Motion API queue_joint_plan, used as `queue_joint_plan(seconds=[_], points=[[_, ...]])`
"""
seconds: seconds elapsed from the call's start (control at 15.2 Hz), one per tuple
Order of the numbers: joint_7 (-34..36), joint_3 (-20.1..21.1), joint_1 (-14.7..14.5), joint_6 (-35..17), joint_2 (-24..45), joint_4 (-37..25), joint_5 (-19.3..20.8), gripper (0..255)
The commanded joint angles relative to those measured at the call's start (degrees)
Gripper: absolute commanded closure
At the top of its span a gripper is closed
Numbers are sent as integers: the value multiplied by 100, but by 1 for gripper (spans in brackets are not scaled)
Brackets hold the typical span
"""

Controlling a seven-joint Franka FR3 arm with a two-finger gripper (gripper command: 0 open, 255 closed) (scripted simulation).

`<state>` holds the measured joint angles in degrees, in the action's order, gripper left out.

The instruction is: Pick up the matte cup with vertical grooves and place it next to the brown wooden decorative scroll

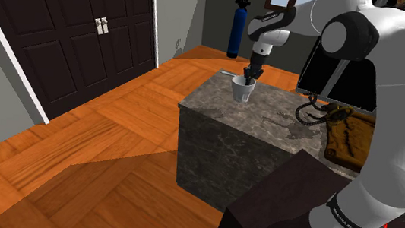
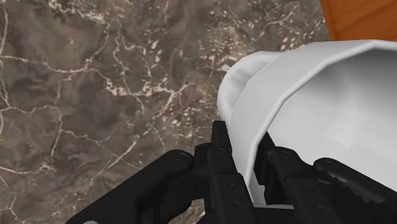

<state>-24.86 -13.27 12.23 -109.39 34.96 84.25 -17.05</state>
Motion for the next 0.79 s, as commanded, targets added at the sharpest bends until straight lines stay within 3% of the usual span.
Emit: queue_joint_plan(seconds=[0.0,0.73], points=[[28,-12,-3,123,-73,-55,23,255],[168,-56,8,808,-333,-499,117,255]])
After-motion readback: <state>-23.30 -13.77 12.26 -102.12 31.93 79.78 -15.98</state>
